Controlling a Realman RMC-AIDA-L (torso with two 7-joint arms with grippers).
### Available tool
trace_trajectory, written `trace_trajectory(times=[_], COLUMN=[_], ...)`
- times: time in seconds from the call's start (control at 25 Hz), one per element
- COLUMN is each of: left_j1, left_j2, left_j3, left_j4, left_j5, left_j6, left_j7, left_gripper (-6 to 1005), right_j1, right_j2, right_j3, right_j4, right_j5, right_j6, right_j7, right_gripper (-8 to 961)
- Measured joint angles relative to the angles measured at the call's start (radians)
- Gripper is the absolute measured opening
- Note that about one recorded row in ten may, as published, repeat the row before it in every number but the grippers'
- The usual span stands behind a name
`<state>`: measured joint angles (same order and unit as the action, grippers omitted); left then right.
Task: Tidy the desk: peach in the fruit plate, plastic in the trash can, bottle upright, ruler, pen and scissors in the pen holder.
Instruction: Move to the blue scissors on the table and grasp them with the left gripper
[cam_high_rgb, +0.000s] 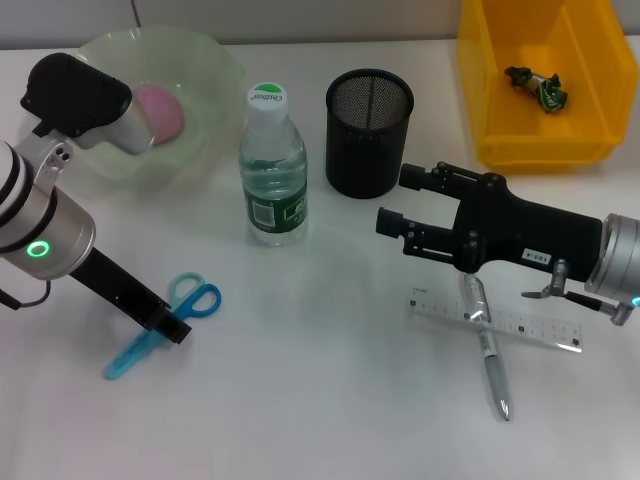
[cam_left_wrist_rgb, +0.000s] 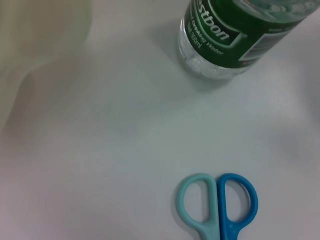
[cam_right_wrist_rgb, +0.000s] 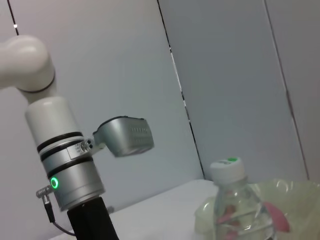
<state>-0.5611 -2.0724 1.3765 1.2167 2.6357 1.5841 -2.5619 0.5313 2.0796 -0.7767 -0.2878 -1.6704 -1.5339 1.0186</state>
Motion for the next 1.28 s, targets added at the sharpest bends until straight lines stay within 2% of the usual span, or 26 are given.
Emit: trace_trajectory(times=[0.28,0.44,0.72,0.8,1.28], left_j1=[-0.016,-0.021,-0.043,-0.051,-0.053], left_j2=[0.0,-0.002,-0.003,-0.004,-0.006], left_j3=[0.001,0.012,0.084,0.128,0.169], left_j4=[0.004,0.046,0.091,0.099,0.105], left_j5=[0.004,0.008,0.07,0.078,0.082], left_j6=[0.013,0.029,0.071,0.087,0.079], left_j7=[-0.017,-0.051,-0.141,-0.186,-0.239], left_gripper=[619,619,618,618,618], right_j1=[0.0,0.003,0.009,0.009,0.01], right_j2=[0.003,0.004,0.005,0.005,0.007], right_j3=[-0.001,0.003,0.008,0.008,0.01], right_j4=[0.0,0.005,0.004,0.004,0.005], right_j5=[0.005,0.006,0.009,0.009,0.013], right_j6=[0.008,0.013,0.015,0.017,0.03], right_j7=[0.003,0.002,0.002,0.002,0.002], right_gripper=[740,740,740,740,740])
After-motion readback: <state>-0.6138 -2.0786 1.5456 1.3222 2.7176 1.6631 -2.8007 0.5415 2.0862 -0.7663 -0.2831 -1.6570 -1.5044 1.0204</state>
